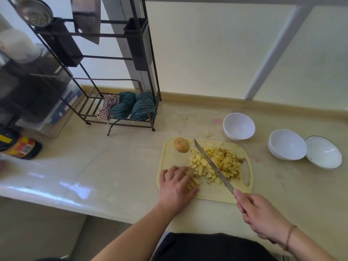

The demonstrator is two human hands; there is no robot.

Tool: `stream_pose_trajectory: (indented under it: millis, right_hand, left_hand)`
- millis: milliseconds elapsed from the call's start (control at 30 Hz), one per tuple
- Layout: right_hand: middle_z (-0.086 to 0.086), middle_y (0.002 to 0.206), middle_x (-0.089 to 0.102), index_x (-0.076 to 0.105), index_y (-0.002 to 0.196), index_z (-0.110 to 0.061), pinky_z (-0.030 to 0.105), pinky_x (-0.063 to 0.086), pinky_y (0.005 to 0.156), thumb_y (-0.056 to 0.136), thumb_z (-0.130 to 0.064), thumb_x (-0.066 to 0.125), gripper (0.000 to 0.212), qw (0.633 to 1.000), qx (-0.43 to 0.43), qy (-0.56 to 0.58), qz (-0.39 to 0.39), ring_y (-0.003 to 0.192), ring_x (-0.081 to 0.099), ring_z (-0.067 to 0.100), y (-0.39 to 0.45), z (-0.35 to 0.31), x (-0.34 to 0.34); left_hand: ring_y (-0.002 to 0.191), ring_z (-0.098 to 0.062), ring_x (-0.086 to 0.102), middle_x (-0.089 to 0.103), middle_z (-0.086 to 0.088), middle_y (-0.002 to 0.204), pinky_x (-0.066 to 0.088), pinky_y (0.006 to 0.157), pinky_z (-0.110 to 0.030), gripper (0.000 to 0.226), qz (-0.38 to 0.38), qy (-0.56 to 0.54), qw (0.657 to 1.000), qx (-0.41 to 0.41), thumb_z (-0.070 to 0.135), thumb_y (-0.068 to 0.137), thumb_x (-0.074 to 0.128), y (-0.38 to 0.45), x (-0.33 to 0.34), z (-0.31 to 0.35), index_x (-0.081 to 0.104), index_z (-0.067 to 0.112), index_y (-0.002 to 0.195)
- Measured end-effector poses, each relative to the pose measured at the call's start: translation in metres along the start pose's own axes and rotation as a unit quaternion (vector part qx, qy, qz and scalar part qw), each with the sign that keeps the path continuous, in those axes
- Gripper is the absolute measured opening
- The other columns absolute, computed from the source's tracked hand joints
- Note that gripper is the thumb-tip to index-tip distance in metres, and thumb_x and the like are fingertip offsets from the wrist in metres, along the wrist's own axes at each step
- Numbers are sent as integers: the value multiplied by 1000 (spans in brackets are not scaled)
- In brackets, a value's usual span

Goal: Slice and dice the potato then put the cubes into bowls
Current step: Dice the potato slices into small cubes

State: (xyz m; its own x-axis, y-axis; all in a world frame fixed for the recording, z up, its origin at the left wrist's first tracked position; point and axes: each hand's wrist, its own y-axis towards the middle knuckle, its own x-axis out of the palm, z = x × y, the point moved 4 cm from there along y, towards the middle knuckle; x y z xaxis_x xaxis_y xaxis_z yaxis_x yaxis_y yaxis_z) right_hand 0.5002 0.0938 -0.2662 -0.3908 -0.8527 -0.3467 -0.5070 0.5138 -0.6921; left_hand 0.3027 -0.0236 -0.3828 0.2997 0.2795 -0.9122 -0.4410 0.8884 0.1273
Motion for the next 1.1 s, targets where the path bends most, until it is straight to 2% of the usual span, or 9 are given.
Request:
stream_pose_trajectory:
  millis: [100, 200, 300, 367, 500, 733, 933, 1100]
  right_hand:
    - [-2, 51, 32, 39, 68, -14, 18, 20, 34, 95, -56, 39, 50, 1000, -4, -12, -5, 38, 21, 11, 1, 1, -1]
    - [-2, 50, 31, 39, 68, -14, 17, 20, 34, 95, -55, 40, 49, 1000, -4, -10, -8, 37, 21, 10, 3, 2, -3]
    - [-1, 52, 31, 40, 69, -13, 19, 20, 34, 94, -56, 39, 50, 1000, 1, -7, -11, 37, 20, 11, 5, 3, -4]
    - [-1, 51, 30, 41, 70, -13, 19, 19, 35, 94, -57, 39, 50, 1000, 5, -6, -14, 38, 19, 12, 6, 5, -5]
    - [-1, 51, 30, 41, 70, -13, 20, 18, 37, 93, -58, 40, 51, 1000, 10, -5, -19, 38, 19, 13, 9, 4, -3]
    - [-2, 51, 30, 41, 71, -14, 21, 16, 40, 93, -61, 39, 52, 999, 20, -4, -29, 40, 18, 14, 14, 1, 3]
    - [-2, 50, 30, 40, 74, -13, 22, 18, 40, 92, -63, 36, 54, 997, 31, -1, -71, 39, 18, 15, 18, -2, 16]
    - [0, 51, 29, 40, 73, -15, 24, 17, 41, 88, -67, 38, 54, 995, 36, 11, -97, 41, 18, 15, 21, -3, 25]
  left_hand:
    - [128, -33, 51, 55, 1, 143, 41, 103, -56, 55, -66, 60, 995, 48, 70, 95, 42, 3, -8, -1, 59, 34, 134]
    - [144, -32, 29, 31, -2, 161, 24, 117, -55, 68, -211, 94, 966, 113, 73, 97, 28, 15, -20, -7, 35, 34, 153]
    - [148, -29, 16, 16, -2, 167, 14, 123, -50, 70, -285, 123, 929, 202, 67, 100, 35, 31, -36, -21, 17, 36, 160]
    - [146, -29, 20, 17, -4, 166, 21, 121, -48, 70, -305, 144, 905, 260, 61, 101, 41, 42, -39, -28, 15, 35, 161]
    - [131, -29, 41, 39, -7, 152, 37, 110, -44, 65, -281, 150, 889, 328, 53, 101, 51, 54, -35, -28, 32, 27, 157]
    - [129, -29, 46, 37, -7, 155, 42, 103, -42, 66, -273, 133, 911, 278, 55, 102, 47, 45, -28, -28, 28, 24, 157]
    - [115, -27, 49, 39, -5, 148, 42, 95, -41, 64, -244, 105, 949, 170, 57, 101, 45, 28, -27, -22, 31, 25, 154]
    - [114, -28, 48, 41, -2, 145, 36, 94, -42, 62, -202, 115, 971, 61, 60, 99, 42, 14, -30, -19, 34, 26, 150]
